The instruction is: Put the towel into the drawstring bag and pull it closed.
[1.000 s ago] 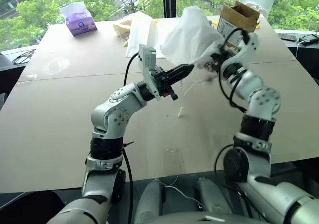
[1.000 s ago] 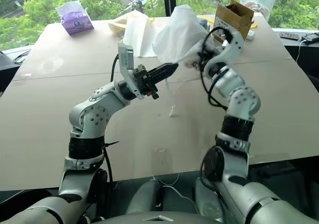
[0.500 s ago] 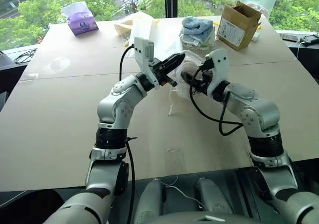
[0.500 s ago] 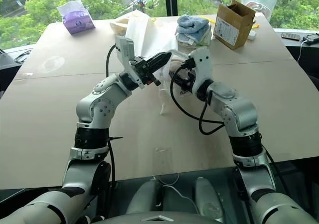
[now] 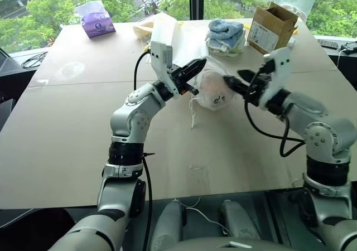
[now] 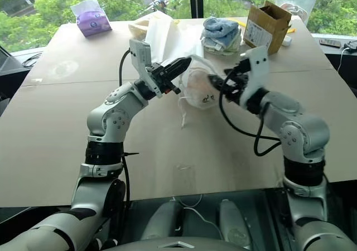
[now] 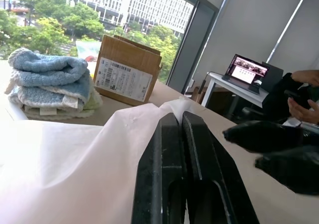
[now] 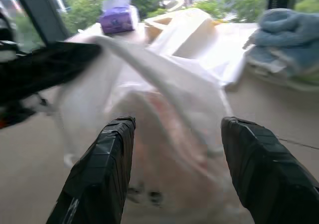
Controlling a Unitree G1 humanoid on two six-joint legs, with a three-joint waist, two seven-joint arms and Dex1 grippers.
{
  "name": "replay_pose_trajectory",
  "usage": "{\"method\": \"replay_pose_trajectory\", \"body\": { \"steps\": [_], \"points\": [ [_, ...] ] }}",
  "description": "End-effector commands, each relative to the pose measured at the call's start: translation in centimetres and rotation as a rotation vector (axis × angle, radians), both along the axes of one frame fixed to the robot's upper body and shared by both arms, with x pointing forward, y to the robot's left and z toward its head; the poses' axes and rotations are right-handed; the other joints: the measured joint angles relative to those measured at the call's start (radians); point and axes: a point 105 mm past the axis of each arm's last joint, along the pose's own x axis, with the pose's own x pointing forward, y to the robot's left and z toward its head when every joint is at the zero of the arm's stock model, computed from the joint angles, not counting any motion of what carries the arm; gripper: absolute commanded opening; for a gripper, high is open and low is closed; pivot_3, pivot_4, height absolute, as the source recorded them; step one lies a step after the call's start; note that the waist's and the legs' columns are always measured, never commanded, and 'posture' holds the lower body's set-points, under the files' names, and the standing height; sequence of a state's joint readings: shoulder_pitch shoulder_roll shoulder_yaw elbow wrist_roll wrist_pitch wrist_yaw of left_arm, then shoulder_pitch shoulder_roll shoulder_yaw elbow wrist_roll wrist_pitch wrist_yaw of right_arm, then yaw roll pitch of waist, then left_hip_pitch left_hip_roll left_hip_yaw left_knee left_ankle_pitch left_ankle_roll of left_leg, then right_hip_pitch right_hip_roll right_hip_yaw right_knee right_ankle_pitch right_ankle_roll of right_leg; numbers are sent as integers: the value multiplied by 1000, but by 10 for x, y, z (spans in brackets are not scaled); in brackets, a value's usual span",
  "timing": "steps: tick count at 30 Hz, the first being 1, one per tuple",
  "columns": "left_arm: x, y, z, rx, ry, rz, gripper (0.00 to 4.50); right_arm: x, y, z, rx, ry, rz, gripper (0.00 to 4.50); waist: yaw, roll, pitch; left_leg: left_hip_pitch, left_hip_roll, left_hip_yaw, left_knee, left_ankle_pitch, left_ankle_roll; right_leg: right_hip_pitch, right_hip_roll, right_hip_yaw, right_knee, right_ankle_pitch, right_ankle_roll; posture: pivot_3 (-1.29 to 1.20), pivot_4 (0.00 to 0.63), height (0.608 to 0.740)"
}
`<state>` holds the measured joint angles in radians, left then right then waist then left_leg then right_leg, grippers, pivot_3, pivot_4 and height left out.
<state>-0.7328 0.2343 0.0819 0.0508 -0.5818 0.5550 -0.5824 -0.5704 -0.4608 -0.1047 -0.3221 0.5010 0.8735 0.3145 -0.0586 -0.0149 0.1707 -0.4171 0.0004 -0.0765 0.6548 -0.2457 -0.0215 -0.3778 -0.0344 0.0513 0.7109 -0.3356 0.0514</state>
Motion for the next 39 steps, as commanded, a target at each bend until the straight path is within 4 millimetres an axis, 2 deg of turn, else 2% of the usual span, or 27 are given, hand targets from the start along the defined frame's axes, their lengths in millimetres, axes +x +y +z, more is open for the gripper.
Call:
{"method": "replay_pose_trajectory", "body": {
  "steps": [1,4,10,13,19,25,29,35,38,39],
  "points": [
    [-7,0,22,-26,-75,-14,0,5,-21,-13,-276,-92,-32,2919,2,0,0,0,0,0,0,0,0,0,0,0,0,0,0,0,150,740],
    [-7,-1,22,-26,-73,-17,0,11,-25,-21,-321,-103,-31,2919,-10,0,0,0,1,2,-1,0,0,0,1,1,-1,0,0,0,150,740],
    [-7,-3,22,-29,-73,-20,0,19,-8,-36,-276,-90,14,2919,-8,0,0,1,2,2,0,0,0,0,1,1,0,0,0,0,150,740],
    [-8,-4,21,-29,-71,-22,0,23,1,-32,-194,-96,10,2919,-4,0,0,0,1,2,0,0,0,0,0,1,0,0,0,0,150,740],
    [-9,-4,20,-28,-67,-26,0,41,5,-31,-138,-123,-82,2919,-2,0,0,1,1,1,0,0,0,0,0,1,0,0,0,0,150,740],
    [-9,-4,21,-29,-71,-26,0,41,25,-23,38,-110,-1,2919,-4,0,0,1,1,1,0,0,0,0,0,1,0,0,0,0,150,740],
    [-10,-5,24,-36,-75,-33,0,42,32,-27,32,-102,17,2919,-6,0,0,1,1,1,0,0,0,0,0,1,0,0,0,0,150,740],
    [-12,-6,29,-51,-89,-45,0,55,23,-36,165,5,-58,2919,-8,0,0,1,1,1,0,0,0,0,0,1,0,0,0,0,150,740],
    [-11,-4,34,-69,-95,-39,0,57,18,-25,146,-70,-80,2919,-8,0,0,1,1,1,0,0,0,0,0,1,0,0,0,0,150,740],
    [-11,-3,37,-78,-97,-36,0,57,16,-22,133,-86,-90,2691,-8,0,0,1,1,1,0,0,0,0,0,1,1,0,0,0,150,740]
  ]
}}
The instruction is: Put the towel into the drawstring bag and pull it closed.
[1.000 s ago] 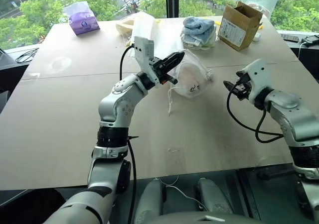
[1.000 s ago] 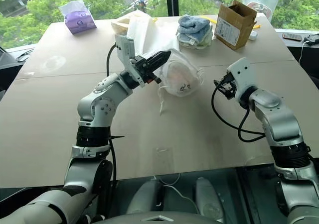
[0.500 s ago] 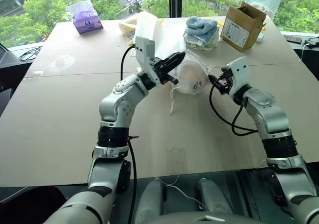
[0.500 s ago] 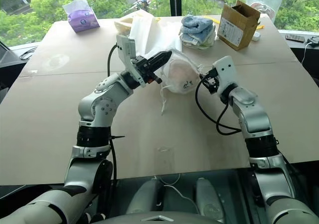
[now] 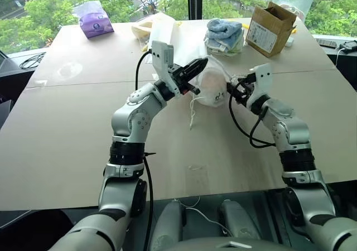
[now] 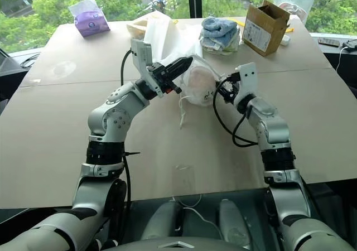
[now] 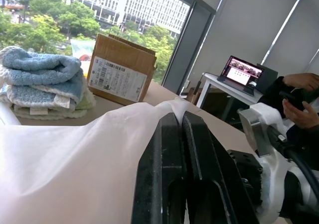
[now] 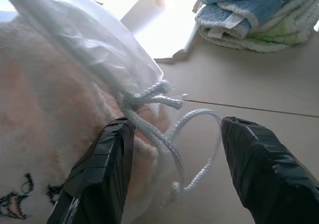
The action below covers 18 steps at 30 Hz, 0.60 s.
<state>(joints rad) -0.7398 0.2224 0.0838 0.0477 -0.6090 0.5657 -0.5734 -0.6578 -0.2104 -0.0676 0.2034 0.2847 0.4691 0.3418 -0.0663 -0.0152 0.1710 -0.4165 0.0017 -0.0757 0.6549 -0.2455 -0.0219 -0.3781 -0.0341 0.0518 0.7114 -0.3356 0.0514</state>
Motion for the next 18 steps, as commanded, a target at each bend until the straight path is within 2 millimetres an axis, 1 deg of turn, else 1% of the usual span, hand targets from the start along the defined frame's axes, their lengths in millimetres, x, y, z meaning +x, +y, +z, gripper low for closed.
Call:
{"method": "replay_pose_trajectory", "body": {
  "steps": [1,2,4,5,6,7,9,11,15,18],
  "points": [
    [-10,2,36,-60,-106,-13,0,1,-8,35,-17,-142,-36,2397,-1,0,0,0,0,0,0,0,0,0,0,0,0,0,0,0,150,740],
    [-10,3,40,-73,-105,-12,0,0,-9,36,-27,-148,-35,2126,-1,0,0,0,0,0,0,0,0,0,0,0,0,0,0,0,150,740],
    [-10,4,49,-113,-94,-12,0,-3,-10,41,-42,-164,-31,1134,-1,0,0,0,0,0,0,0,0,0,0,0,0,0,0,0,150,740],
    [-10,5,54,-137,-90,-15,0,-4,-11,44,-45,-174,-32,547,-1,0,0,0,0,0,0,0,0,0,0,0,0,0,0,0,150,740],
    [-11,7,61,-171,-84,-18,0,-6,-12,51,-42,-189,-38,145,-1,0,0,0,0,0,0,0,0,0,0,0,0,0,0,0,150,740],
    [-11,8,67,-204,-76,-20,0,-8,-13,58,-42,-208,-43,51,-1,0,0,0,0,0,0,0,0,0,0,0,0,0,0,0,150,740],
    [-13,9,80,-268,-64,-36,0,-13,-16,79,-45,-260,-50,51,-2,0,0,0,0,0,0,0,0,0,0,0,0,0,0,0,150,740],
    [-14,8,86,-291,-52,-46,0,-17,-17,95,-50,-300,-53,51,-3,0,0,0,0,0,0,0,0,0,0,0,0,0,0,0,150,740],
    [-14,4,84,-289,-30,-55,0,-23,-18,114,-63,-346,-55,51,-1,0,0,0,0,0,0,0,0,0,0,0,0,0,0,0,150,740],
    [-14,2,82,-299,-5,-67,0,-31,-15,123,-54,-351,-29,51,-1,0,0,0,0,0,0,0,0,0,0,0,0,0,0,0,150,740]
  ]
}}
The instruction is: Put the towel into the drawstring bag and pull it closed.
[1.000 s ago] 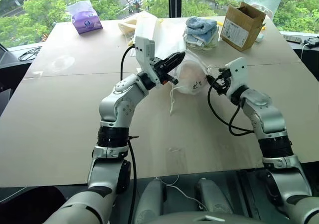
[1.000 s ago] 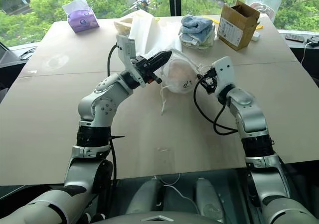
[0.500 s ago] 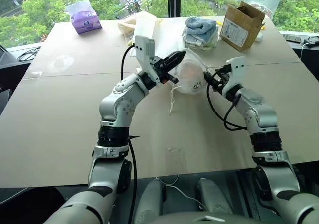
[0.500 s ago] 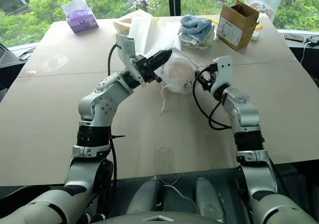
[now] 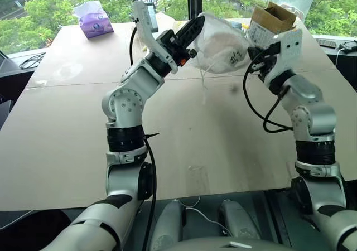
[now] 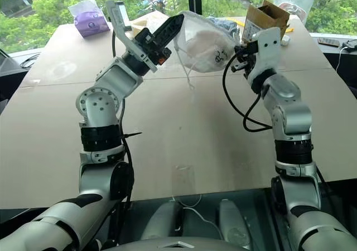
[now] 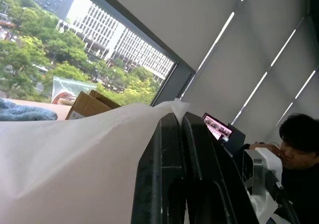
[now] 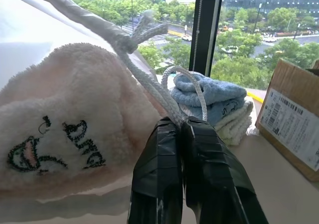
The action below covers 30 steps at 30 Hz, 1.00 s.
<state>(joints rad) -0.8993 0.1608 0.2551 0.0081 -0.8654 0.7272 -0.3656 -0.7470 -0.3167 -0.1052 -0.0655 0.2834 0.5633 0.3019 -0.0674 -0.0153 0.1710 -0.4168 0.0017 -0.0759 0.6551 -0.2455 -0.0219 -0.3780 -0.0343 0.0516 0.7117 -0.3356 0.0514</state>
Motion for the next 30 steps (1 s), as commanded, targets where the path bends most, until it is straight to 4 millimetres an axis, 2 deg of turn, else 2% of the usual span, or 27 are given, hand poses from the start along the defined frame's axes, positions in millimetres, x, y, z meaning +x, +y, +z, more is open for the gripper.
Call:
{"method": "replay_pose_trajectory", "body": {
  "steps": [1,3,5,8,10,13,16,21,23,26,28,30],
  "points": [
    [-9,-3,14,-23,-36,-29,0,-16,3,28,23,-67,44,51,0,0,0,0,0,0,0,0,0,0,0,0,0,0,0,0,150,740],
    [-8,-1,15,-56,-6,-35,0,-29,1,38,91,-34,84,728,1,0,0,0,0,0,0,0,0,0,0,0,0,0,0,0,150,740],
    [-7,2,18,-101,20,-42,0,-42,2,47,137,-2,142,1077,2,0,0,0,0,0,0,0,0,0,0,0,0,0,0,0,150,740],
    [-7,4,22,-150,57,-64,0,-55,4,63,249,53,215,2733,0,0,0,-1,0,-1,0,0,0,0,-1,0,0,0,0,0,150,740],
    [-8,3,24,-172,77,-88,0,-58,5,70,346,121,258,3297,-1,0,0,-1,0,-1,0,0,0,0,0,0,0,0,0,0,150,740],
    [-9,-2,19,-152,97,-104,0,-53,-3,64,365,200,201,3297,3,0,0,-1,0,-1,0,0,0,0,0,-1,0,0,0,0,150,740],
    [-8,-1,15,-178,127,-115,0,-53,-9,40,224,262,130,3297,12,0,0,-1,-1,-1,0,0,0,0,-1,-1,-1,0,0,0,150,740],
    [-11,5,2,-202,156,-149,0,-59,-5,10,5,277,118,3297,9,0,0,-2,-1,0,-1,0,0,-1,0,0,-1,0,0,0,150,740],
    [-12,8,-7,-218,175,-171,0,-58,-7,-5,-33,296,105,3297,1,0,0,-1,-1,0,-1,0,0,-1,0,0,-1,0,0,0,150,740],
    [-10,14,-17,-272,230,-190,0,-57,-14,-20,-31,333,106,3297,-1,0,0,-1,0,1,-1,0,0,0,0,1,-1,0,0,0,150,740],
    [-9,19,-21,-333,262,-208,0,-55,-16,-25,68,370,112,3297,-1,0,0,-1,0,1,0,0,0,0,0,1,-1,0,0,0,150,740],
    [-5,21,-28,-348,299,-197,0,-58,-5,-23,131,358,183,3297,0,0,0,-1,0,1,0,0,0,0,0,1,-1,0,0,0,150,740]
  ]
}}
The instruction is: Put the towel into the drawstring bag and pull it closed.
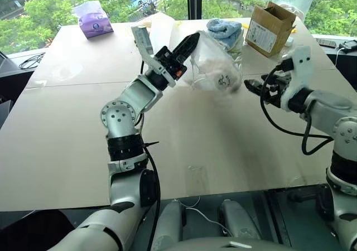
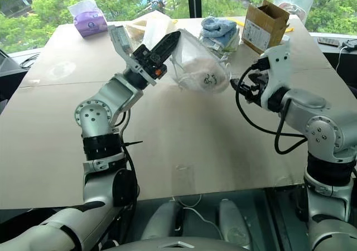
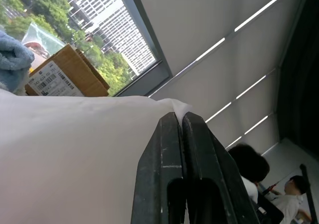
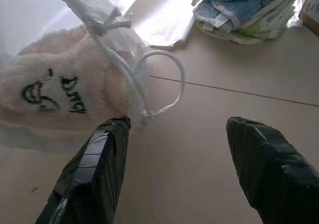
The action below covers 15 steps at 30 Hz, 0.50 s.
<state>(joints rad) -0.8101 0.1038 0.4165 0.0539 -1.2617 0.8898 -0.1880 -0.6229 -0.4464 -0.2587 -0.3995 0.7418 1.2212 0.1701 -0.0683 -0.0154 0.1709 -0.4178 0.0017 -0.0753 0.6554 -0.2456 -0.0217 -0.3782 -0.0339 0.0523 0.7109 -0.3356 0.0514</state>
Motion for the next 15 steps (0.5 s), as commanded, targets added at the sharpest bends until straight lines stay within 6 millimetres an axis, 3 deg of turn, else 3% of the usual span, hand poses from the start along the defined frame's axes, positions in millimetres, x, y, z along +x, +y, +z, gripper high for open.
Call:
{"method": "replay_pose_trajectory", "body": {
  "steps": [1,10,15],
  "points": [
    [-2,3,-3,-44,23,-17,0,-6,12,17,106,-68,58,3297,2,0,0,0,0,0,0,0,0,0,0,0,0,0,0,0,150,740],
    [-4,5,-12,-17,42,-44,0,-7,29,28,-22,-239,71,3297,12,0,0,0,0,-1,0,0,0,0,0,-1,0,0,0,0,150,740],
    [-6,4,-11,-16,38,-53,0,3,38,8,-169,-300,33,3297,11,0,0,0,0,-1,0,0,0,0,0,-1,0,0,0,0,150,740]
  ]
}}
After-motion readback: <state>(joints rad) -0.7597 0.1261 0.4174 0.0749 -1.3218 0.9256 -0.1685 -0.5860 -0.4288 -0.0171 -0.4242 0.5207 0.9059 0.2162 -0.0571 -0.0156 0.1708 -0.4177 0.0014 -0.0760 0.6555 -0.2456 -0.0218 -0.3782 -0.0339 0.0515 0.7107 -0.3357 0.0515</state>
